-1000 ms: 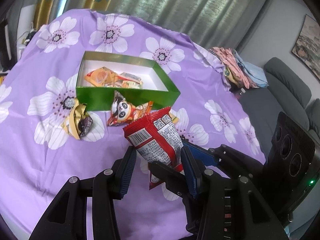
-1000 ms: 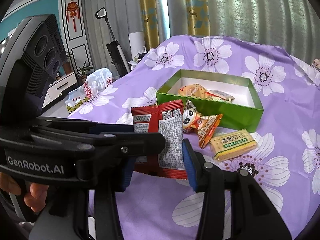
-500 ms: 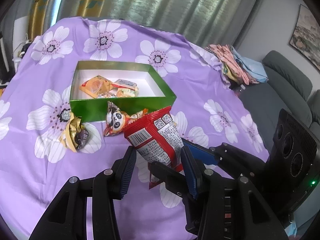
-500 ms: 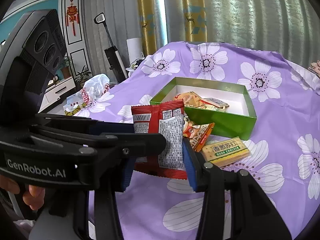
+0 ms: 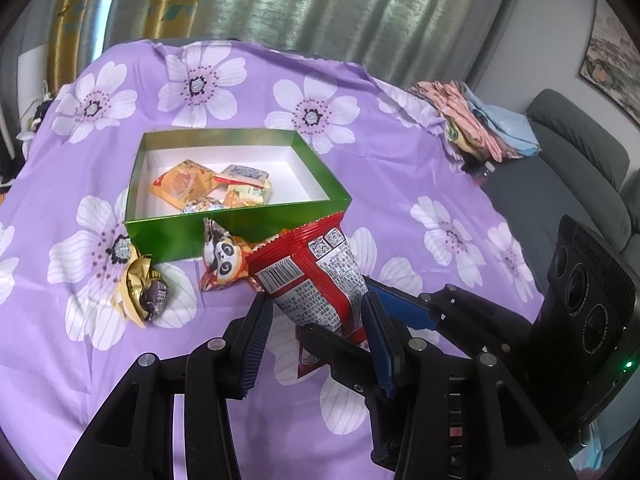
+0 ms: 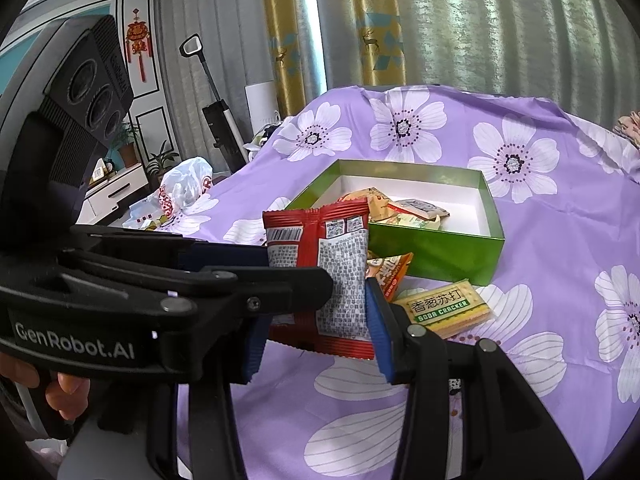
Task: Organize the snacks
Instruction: 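Carry the red-and-white bag into the green box and open the left gripper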
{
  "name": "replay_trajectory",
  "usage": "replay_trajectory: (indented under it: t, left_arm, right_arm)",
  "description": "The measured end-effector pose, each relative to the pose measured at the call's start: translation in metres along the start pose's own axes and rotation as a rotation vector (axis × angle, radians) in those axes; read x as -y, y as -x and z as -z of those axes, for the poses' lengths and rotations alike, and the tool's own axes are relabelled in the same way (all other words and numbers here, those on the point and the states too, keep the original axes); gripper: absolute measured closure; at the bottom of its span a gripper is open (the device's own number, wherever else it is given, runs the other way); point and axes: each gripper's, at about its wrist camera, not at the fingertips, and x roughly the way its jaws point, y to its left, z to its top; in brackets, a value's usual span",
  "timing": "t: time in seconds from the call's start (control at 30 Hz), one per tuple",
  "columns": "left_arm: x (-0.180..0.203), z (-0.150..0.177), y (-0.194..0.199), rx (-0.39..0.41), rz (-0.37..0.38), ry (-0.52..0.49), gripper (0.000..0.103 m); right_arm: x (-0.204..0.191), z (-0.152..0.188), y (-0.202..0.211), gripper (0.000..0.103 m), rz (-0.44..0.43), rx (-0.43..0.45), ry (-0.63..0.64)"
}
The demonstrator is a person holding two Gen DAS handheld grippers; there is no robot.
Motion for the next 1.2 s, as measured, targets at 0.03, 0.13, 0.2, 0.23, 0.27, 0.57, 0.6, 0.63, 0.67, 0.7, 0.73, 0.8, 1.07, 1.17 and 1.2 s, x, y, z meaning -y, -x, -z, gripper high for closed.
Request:
replay_trajectory:
  t: [0.03, 0.13, 0.2, 0.23, 0.27, 0.57, 0.6, 0.63, 0.67, 0.7, 0.73, 0.8, 1.07, 1.17, 1.2]
  left_arm:
    - [0.000, -0.001, -0.001, -0.001, 0.000, -0.002, 0.056]
    - [0.002, -0.005, -0.005, -0.002, -0.002, -0.010, 0.056]
    - [0.002, -0.009, -0.007, -0.003, -0.001, -0.016, 0.056]
    - [0.003, -0.012, -0.008, -0.003, -0.001, -0.020, 0.056]
    - [0.003, -0.014, -0.009, -0.002, -0.001, -0.024, 0.056]
    - [0.001, -0.034, -0.015, 0.016, 0.009, -0.043, 0.056]
    - [0.000, -0.037, -0.016, 0.017, 0.009, -0.045, 0.056]
    - [0.000, -0.040, -0.017, 0.018, 0.009, -0.047, 0.056]
    - [0.000, -0.042, -0.018, 0.019, 0.008, -0.050, 0.056]
    - [-0.001, -0.045, -0.019, 0.021, 0.007, -0.053, 0.056]
    - [-0.002, -0.047, -0.020, 0.022, 0.007, -0.054, 0.056]
    - [-0.003, -0.051, -0.023, 0.023, 0.006, -0.056, 0.056]
    - [-0.012, -0.072, -0.036, 0.028, 0.001, -0.058, 0.056]
    - [-0.017, -0.078, -0.043, 0.025, 0.002, -0.054, 0.056]
    - [-0.019, -0.081, -0.046, 0.022, 0.003, -0.051, 0.056]
  right_arm:
    - [0.001, 0.000, 0.000, 0.058, 0.000, 0.000, 0.000]
    - [0.004, -0.001, -0.002, 0.058, 0.001, 0.002, -0.002]
    - [0.006, -0.003, -0.003, 0.058, 0.003, 0.004, -0.006]
    - [0.007, -0.004, -0.003, 0.058, 0.004, 0.006, -0.007]
    - [0.009, -0.005, -0.004, 0.058, 0.006, 0.009, -0.007]
    - [0.020, -0.021, -0.010, 0.058, 0.021, 0.030, 0.000]
    - [0.021, -0.023, -0.011, 0.058, 0.023, 0.032, 0.001]
    - [0.023, -0.026, -0.012, 0.058, 0.024, 0.033, 0.002]
    - [0.024, -0.028, -0.014, 0.058, 0.024, 0.035, 0.003]
    - [0.026, -0.030, -0.015, 0.058, 0.025, 0.036, 0.004]
    - [0.027, -0.032, -0.017, 0.058, 0.026, 0.037, 0.006]
    - [0.029, -0.036, -0.020, 0.058, 0.029, 0.040, 0.009]
    - [0.038, -0.049, -0.036, 0.058, 0.032, 0.044, 0.010]
    - [0.043, -0.054, -0.043, 0.058, 0.031, 0.043, 0.009]
    - [0.045, -0.055, -0.046, 0.058, 0.031, 0.042, 0.007]
